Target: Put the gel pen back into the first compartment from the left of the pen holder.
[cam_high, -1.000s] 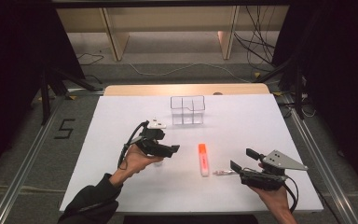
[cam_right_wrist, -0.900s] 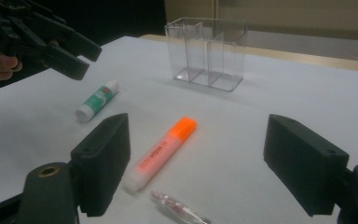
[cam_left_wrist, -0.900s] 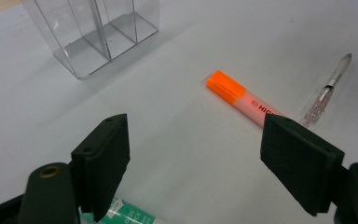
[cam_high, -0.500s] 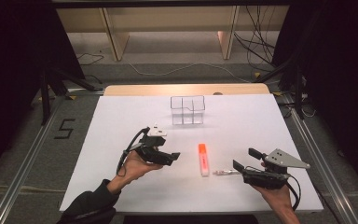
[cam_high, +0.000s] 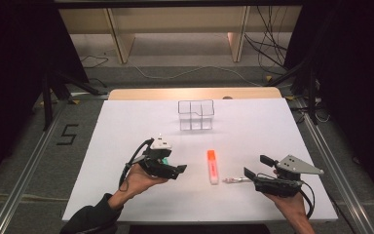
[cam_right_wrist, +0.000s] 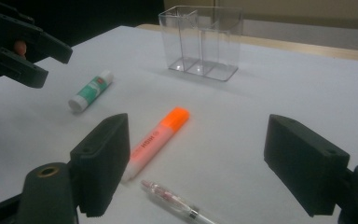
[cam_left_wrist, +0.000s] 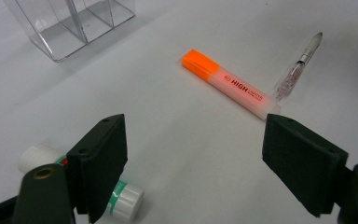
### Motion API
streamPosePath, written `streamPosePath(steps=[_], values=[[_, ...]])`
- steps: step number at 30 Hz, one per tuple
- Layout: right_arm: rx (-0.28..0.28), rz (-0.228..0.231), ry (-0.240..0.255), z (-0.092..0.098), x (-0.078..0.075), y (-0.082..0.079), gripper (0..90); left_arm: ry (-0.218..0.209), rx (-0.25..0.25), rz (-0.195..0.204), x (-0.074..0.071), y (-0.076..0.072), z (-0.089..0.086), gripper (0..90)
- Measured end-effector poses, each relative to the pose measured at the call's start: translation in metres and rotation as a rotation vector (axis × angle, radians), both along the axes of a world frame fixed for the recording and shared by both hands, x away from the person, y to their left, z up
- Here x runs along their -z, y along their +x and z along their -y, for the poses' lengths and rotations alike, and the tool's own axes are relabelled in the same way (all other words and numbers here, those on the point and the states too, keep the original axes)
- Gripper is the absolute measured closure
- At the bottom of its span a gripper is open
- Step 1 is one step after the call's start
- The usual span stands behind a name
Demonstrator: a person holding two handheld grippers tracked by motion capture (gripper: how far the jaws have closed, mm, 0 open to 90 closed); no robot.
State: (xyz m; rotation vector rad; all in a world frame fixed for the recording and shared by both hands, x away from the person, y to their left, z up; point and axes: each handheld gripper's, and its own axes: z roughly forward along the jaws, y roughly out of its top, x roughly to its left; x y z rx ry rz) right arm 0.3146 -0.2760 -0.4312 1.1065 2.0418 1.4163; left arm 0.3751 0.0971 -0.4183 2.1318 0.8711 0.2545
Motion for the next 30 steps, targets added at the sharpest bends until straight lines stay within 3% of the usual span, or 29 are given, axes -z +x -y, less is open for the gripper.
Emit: streamPosePath(steps=[3, 9, 18, 21, 23, 24, 25, 28, 29, 30], values=[[-0.011, -0.005, -0.008, 0.000, 0.000, 0.001, 23.3, -0.002, 0.001, 0.008, 0.001, -0.005, -0.001, 21.5], [-0.083, -0.042, -0.058, 0.000, -0.003, 0.006, 23.2, -0.015, -0.001, 0.015, 0.001, -0.011, -0.003, 21.0], [-0.244, -0.152, -0.269, -0.002, -0.011, 0.022, 24.5, -0.015, -0.003, 0.018, 0.001, -0.018, -0.005, 20.3], [-0.266, -0.178, -0.312, -0.002, -0.011, 0.028, 26.0, -0.006, 0.003, 0.020, 0.001, -0.019, -0.006, 20.3], [-0.300, -0.228, -0.362, -0.004, -0.010, 0.036, 26.3, -0.003, 0.003, 0.019, 0.002, -0.021, -0.007, 20.2], [-0.300, -0.228, -0.362, -0.004, -0.010, 0.036, 26.3, -0.003, 0.003, 0.019, 0.002, -0.021, -0.007, 20.2], [-0.316, -0.244, -0.409, -0.005, -0.009, 0.041, 28.4, -0.003, 0.004, 0.021, 0.002, -0.022, -0.007, 20.2], [-0.337, -0.266, -0.448, -0.007, -0.007, 0.045, 29.4, -0.003, 0.003, 0.020, 0.002, -0.023, -0.008, 20.2], [-0.351, -0.302, -0.499, -0.008, -0.004, 0.048, 30.1, -0.006, 0.002, 0.022, 0.002, -0.023, -0.009, 20.2], [-0.351, -0.302, -0.499, -0.008, -0.004, 0.048, 30.1, -0.007, 0.004, 0.021, 0.002, -0.023, -0.009, 20.2]])
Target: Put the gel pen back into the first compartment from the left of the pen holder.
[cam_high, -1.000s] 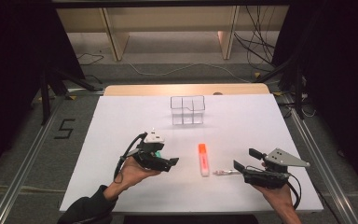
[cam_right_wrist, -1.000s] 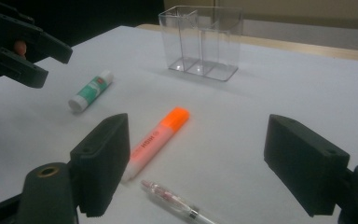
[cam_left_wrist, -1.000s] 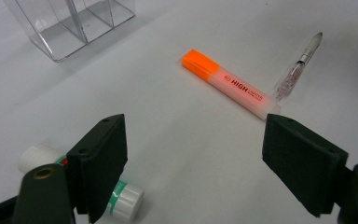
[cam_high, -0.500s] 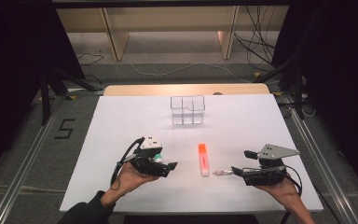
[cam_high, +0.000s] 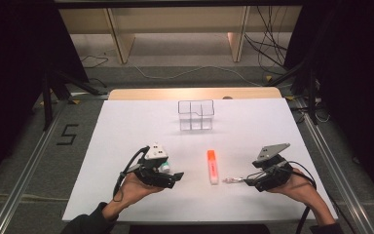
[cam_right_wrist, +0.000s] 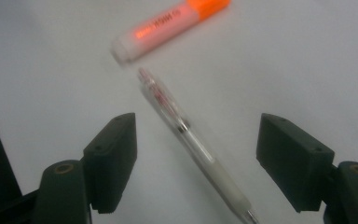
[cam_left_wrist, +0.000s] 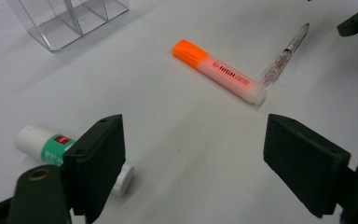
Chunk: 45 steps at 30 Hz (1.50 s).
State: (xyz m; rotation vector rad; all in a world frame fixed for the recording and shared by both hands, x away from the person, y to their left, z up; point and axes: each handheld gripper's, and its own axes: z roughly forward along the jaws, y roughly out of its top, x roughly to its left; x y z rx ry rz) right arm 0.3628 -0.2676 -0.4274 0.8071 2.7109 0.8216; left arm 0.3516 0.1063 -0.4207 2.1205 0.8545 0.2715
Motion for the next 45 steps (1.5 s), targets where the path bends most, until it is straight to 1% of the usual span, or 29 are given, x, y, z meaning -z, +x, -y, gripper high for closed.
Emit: streamPosePath(steps=[2, 3, 4, 5, 6, 7, 9, 11, 12, 13, 15, 16, 17, 20, 23, 24, 27, 28, 29, 30, 32, 33, 36, 37, 40, 41, 43, 44, 45], values=[[-0.013, 0.018, -0.045, -0.001, 0.002, 0.002, 32.3, 0.001, 0.000, 0.000, 0.000, -0.001, -0.001, 20.2], [-0.024, 0.006, -0.055, -0.002, 0.003, 0.003, 32.7, -0.001, -0.001, 0.001, 0.000, -0.002, -0.001, 20.1], [-0.045, -0.015, -0.094, -0.004, 0.004, 0.004, 34.0, -0.001, -0.005, 0.001, -0.001, -0.002, -0.002, 20.1], [-0.045, -0.015, -0.094, -0.004, 0.004, 0.004, 34.0, -0.003, -0.003, 0.001, -0.001, -0.002, -0.003, 20.1], [-0.061, -0.033, -0.124, -0.007, 0.006, 0.006, 35.7, -0.002, -0.004, 0.002, -0.001, -0.003, -0.003, 20.1], [-0.061, -0.033, -0.124, -0.007, 0.006, 0.006, 35.7, -0.001, -0.007, 0.004, -0.001, -0.004, -0.004, 20.1], [-0.064, -0.055, -0.145, -0.008, 0.007, 0.008, 36.7, 0.000, -0.008, 0.006, -0.002, -0.005, -0.005, 20.1], [-0.066, -0.062, -0.162, -0.008, 0.010, 0.010, 38.3, 0.000, -0.006, 0.012, -0.002, -0.005, -0.006, 20.1], [-0.066, -0.058, -0.179, -0.008, 0.011, 0.011, 39.0, -0.003, -0.008, 0.008, -0.002, -0.006, -0.007, 20.1], [-0.063, -0.061, -0.183, -0.009, 0.011, 0.012, 39.8, -0.005, -0.009, 0.005, -0.002, -0.007, -0.007, 20.1], [-0.075, -0.061, -0.190, -0.009, 0.012, 0.013, 42.6, -0.001, -0.003, 0.006, -0.001, -0.008, -0.007, 20.1], [-0.080, -0.068, -0.200, -0.010, 0.012, 0.014, 43.3, -0.002, -0.003, 0.001, 0.000, -0.009, -0.006, 20.1], [-0.094, -0.079, -0.219, -0.012, 0.013, 0.014, 44.7, 0.002, 0.000, 0.005, 0.000, -0.009, -0.006, 20.1], [-0.100, -0.078, -0.227, -0.014, 0.014, 0.015, 46.4, -0.001, -0.001, -0.003, 0.001, -0.011, -0.006, 20.1], [-0.106, -0.081, -0.251, -0.016, 0.016, 0.017, 49.0, 0.003, 0.002, 0.002, 0.002, -0.012, -0.007, 20.1], [-0.108, -0.085, -0.259, -0.016, 0.016, 0.017, 49.9, -0.001, -0.001, 0.001, 0.002, -0.012, -0.006, 20.1], [-0.113, -0.081, -0.264, -0.017, 0.018, 0.019, 51.8, 0.000, 0.001, 0.000, 0.003, -0.012, -0.006, 20.1], [-0.119, -0.086, -0.272, -0.017, 0.018, 0.019, 52.4, 0.003, 0.001, 0.003, 0.003, -0.012, -0.006, 20.1], [-0.120, -0.089, -0.269, -0.018, 0.019, 0.019, 54.3, 0.004, 0.001, 0.000, 0.002, -0.012, -0.006, 20.1], [-0.120, -0.089, -0.269, -0.018, 0.019, 0.019, 54.3, 0.002, 0.000, 0.002, 0.002, -0.012, -0.006, 20.1], [-0.124, -0.086, -0.273, -0.019, 0.020, 0.020, 55.3, -0.001, 0.000, 0.003, 0.002, -0.012, -0.006, 20.1], [-0.135, -0.079, -0.274, -0.019, 0.021, 0.021, 56.1, 0.001, 0.001, 0.003, 0.002, -0.013, -0.006, 20.1], [-0.135, -0.086, -0.281, -0.021, 0.022, 0.021, 57.5, 0.003, 0.000, 0.005, 0.002, -0.013, -0.006, 20.1], [-0.135, -0.090, -0.292, -0.022, 0.023, 0.021, 57.7, 0.003, -0.002, 0.008, 0.003, -0.013, -0.006, 20.1], [-0.141, -0.090, -0.300, -0.023, 0.024, 0.022, 59.6, 0.003, 0.002, 0.005, 0.002, -0.013, -0.006, 20.1], [-0.135, -0.092, -0.294, -0.024, 0.025, 0.021, 60.2, 0.000, 0.000, 0.006, 0.002, -0.013, -0.006, 20.1], [-0.150, -0.092, -0.308, -0.025, 0.026, 0.022, 62.4, 0.004, 0.002, 0.005, 0.002, -0.013, -0.006, 20.1], [-0.150, -0.092, -0.308, -0.025, 0.026, 0.022, 62.4, 0.004, 0.002, 0.005, 0.002, -0.012, -0.006, 20.1], [-0.153, -0.096, -0.318, -0.026, 0.026, 0.023, 63.0, 0.004, 0.000, 0.006, 0.002, -0.012, -0.006, 20.1]])
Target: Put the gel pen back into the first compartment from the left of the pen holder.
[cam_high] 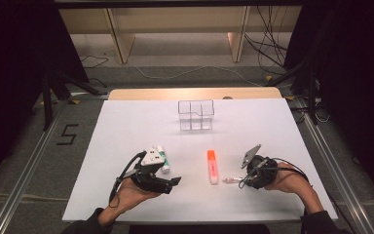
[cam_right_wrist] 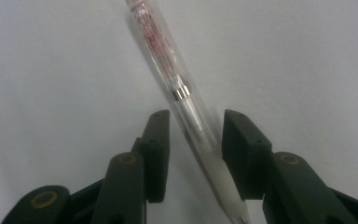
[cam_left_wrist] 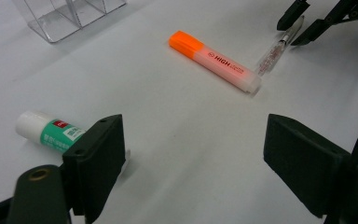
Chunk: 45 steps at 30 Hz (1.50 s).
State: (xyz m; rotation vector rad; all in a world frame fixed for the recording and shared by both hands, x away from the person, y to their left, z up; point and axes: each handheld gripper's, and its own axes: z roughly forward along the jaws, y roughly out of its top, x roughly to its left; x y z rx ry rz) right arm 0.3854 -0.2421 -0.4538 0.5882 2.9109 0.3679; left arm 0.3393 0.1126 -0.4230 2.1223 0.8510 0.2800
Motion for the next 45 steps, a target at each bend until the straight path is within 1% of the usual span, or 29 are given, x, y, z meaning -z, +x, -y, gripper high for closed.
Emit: streamPosePath(steps=[3, 4, 7, 9, 12, 13, 15, 16, 17, 19, 20, 21, 22, 23, 25, 26, 29, 33, 36, 38, 41, 45], values=[[-0.005, 0.004, 0.001, 0.000, 0.000, 0.000, 64.2, -0.001, 0.001, -0.001, 0.000, 0.000, 0.000, 20.1], [-0.006, 0.004, -0.005, 0.000, 0.000, 0.000, 64.7, -0.002, 0.001, 0.000, 0.000, 0.000, 0.000, 20.1], [-0.010, 0.007, 0.000, -0.001, 0.001, 0.001, 66.0, -0.001, 0.001, 0.000, 0.000, 0.000, 0.000, 20.1], [-0.008, 0.007, -0.016, -0.002, 0.001, 0.000, 66.3, 0.000, 0.001, 0.000, 0.000, 0.000, 0.000, 20.2], [-0.020, 0.002, -0.037, -0.004, 0.001, 0.001, 67.6, 0.000, 0.001, 0.000, 0.000, 0.000, 0.000, 20.1], [-0.028, 0.008, -0.036, -0.005, 0.001, 0.001, 67.8, 0.000, 0.001, 0.000, 0.000, 0.000, 0.000, 20.1], [-0.036, 0.002, -0.059, -0.008, 0.001, 0.001, 68.6, 0.000, 0.001, 0.000, 0.000, 0.000, 0.000, 20.1], [-0.036, 0.002, -0.059, -0.008, 0.001, 0.001, 68.6, 0.000, 0.001, -0.001, 0.000, 0.000, 0.000, 20.1], [-0.056, 0.007, -0.066, -0.009, 0.001, 0.002, 68.9, 0.000, 0.001, 0.000, 0.000, 0.000, 0.000, 20.1], [-0.058, 0.003, -0.078, -0.011, 0.001, 0.001, 69.6, 0.000, 0.002, 0.000, 0.000, 0.000, 0.000, 20.1], [-0.073, 0.002, -0.088, -0.011, 0.000, 0.001, 70.0, 0.000, 0.002, 0.000, 0.000, 0.000, 0.000, 20.1], [-0.090, 0.001, -0.108, -0.014, 0.000, 0.002, 70.9, 0.001, 0.000, 0.001, 0.000, 0.000, 0.000, 20.1], [-0.090, 0.001, -0.108, -0.014, 0.000, 0.002, 70.9, 0.001, 0.001, 0.000, 0.000, 0.000, 0.000, 20.1], [-0.112, 0.004, -0.119, -0.015, 0.000, 0.002, 71.4, 0.001, 0.001, 0.000, 0.000, 0.000, 0.000, 20.2], [-0.130, 0.006, -0.145, -0.018, -0.001, 0.002, 72.2, 0.000, 0.001, 0.000, 0.000, 0.000, 0.000, 20.1], [-0.136, 0.005, -0.150, -0.019, -0.001, 0.002, 72.6, 0.000, 0.002, -0.001, 0.000, 0.000, 0.000, 20.1], [-0.146, 0.006, -0.150, -0.020, 0.000, 0.002, 73.6, 0.000, 0.003, 0.000, 0.000, 0.000, 0.000, 20.1], [-0.161, 0.008, -0.169, -0.022, -0.001, 0.001, 75.1, 0.001, 0.001, 0.001, 0.000, 0.000, 0.000, 20.1], [-0.181, 0.013, -0.178, -0.023, 0.000, 0.001, 76.2, 0.000, 0.002, 0.002, 0.000, 0.000, 0.000, 20.1], [-0.199, 0.022, -0.188, -0.024, 0.000, 0.001, 78.7, 0.001, 0.001, 0.001, 0.000, 0.000, 0.000, 20.2], [-0.198, 0.024, -0.191, -0.025, -0.001, 0.000, 79.6, 0.000, 0.002, 0.001, 0.000, 0.000, 0.000, 20.2], [-0.215, 0.024, -0.190, -0.025, -0.001, -0.001, 79.9, 0.004, 0.003, 0.004, 0.000, 0.001, -0.001, 20.1]])
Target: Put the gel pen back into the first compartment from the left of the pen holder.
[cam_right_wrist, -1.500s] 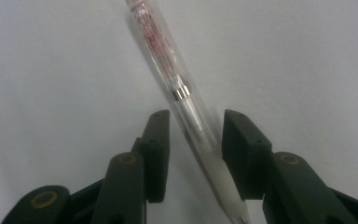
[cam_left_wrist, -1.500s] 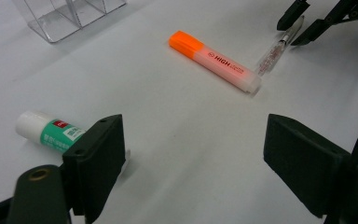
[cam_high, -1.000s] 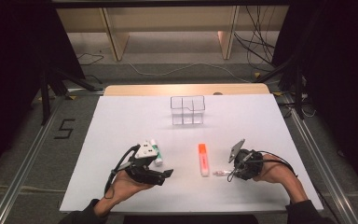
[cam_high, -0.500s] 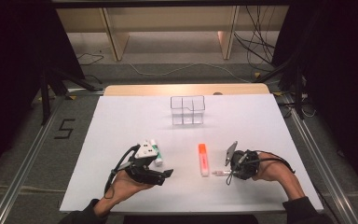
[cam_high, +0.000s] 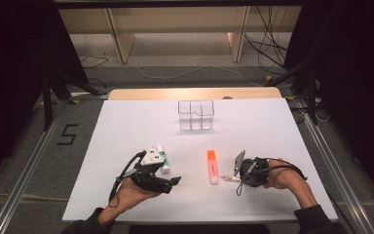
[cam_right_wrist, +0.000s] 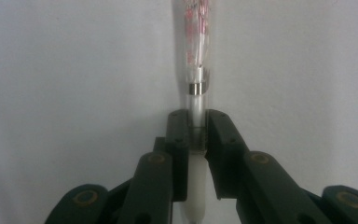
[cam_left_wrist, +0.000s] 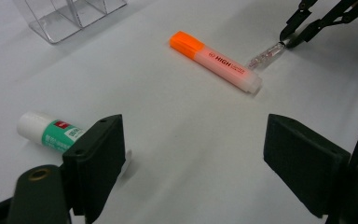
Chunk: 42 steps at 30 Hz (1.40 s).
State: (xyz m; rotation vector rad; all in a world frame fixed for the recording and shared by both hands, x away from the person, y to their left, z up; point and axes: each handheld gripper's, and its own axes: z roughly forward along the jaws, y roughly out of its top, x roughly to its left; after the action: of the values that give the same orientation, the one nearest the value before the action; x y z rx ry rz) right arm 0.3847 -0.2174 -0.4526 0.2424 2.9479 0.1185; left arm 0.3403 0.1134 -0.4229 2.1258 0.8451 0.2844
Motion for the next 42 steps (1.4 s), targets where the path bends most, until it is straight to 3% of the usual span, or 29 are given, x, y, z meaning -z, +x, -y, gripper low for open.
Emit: streamPosePath(steps=[10, 16, 26, 35, 42], values=[[-0.013, 0.042, 0.031, 0.000, -0.012, -0.007, 79.9, -0.002, -0.001, -0.004, 0.000, 0.001, -0.001, 20.1], [-0.053, 0.096, 0.060, -0.008, -0.023, -0.017, 79.9, -0.002, 0.000, -0.009, 0.000, 0.002, -0.001, 20.1], [-0.136, 0.172, 0.090, -0.029, -0.027, -0.030, 79.9, -0.007, 0.002, -0.022, 0.001, 0.003, -0.001, 20.2], [-0.184, 0.214, 0.102, -0.045, -0.028, -0.041, 79.9, -0.033, 0.023, -0.062, -0.002, 0.004, 0.001, 20.2], [-0.237, 0.264, 0.117, -0.052, -0.030, -0.047, 79.9, -0.056, 0.053, -0.118, -0.007, 0.008, 0.005, 20.9]])
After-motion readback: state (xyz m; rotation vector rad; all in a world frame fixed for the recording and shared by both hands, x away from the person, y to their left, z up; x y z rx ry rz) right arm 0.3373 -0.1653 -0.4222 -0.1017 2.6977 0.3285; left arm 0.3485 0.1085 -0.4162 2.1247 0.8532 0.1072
